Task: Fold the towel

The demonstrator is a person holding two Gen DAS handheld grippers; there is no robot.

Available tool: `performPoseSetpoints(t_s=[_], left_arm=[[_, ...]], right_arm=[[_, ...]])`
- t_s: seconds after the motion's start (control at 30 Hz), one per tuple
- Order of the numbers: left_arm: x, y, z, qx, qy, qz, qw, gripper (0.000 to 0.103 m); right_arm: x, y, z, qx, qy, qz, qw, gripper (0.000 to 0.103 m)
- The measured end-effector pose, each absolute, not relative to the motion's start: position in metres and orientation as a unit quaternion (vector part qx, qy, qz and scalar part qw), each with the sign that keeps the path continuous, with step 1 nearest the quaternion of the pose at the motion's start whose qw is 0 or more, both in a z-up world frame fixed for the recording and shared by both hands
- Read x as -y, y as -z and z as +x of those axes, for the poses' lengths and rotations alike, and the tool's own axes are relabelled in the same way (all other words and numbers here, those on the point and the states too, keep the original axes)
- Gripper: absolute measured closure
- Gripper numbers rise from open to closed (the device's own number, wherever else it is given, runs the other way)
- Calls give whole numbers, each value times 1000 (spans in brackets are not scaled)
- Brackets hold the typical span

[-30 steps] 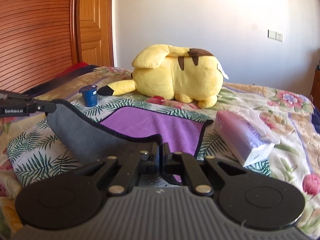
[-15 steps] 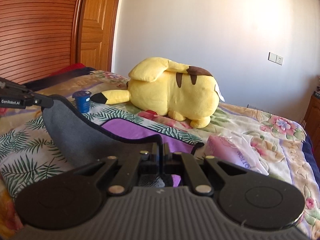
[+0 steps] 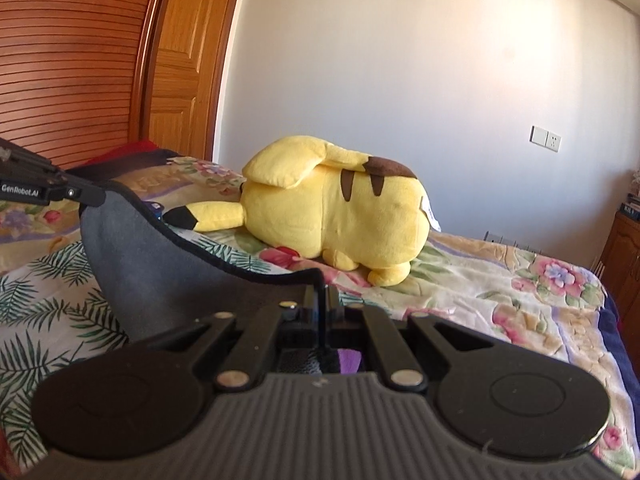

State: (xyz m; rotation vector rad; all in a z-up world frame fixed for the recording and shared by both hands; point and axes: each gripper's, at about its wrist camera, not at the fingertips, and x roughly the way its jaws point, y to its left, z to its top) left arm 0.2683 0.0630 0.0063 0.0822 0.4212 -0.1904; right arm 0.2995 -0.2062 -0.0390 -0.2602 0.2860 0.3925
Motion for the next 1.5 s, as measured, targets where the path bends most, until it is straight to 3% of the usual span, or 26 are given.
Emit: performPoseSetpoints(t_s=[0.77, 1.5], left_arm=[[-54, -29, 326, -191, 78, 61, 977, 103], [-63, 66, 395, -231, 45, 53, 970, 103]], right_arm=[[204, 26, 355, -121, -167, -132, 970, 100], [202, 105, 412, -168, -155, -152, 962, 100]])
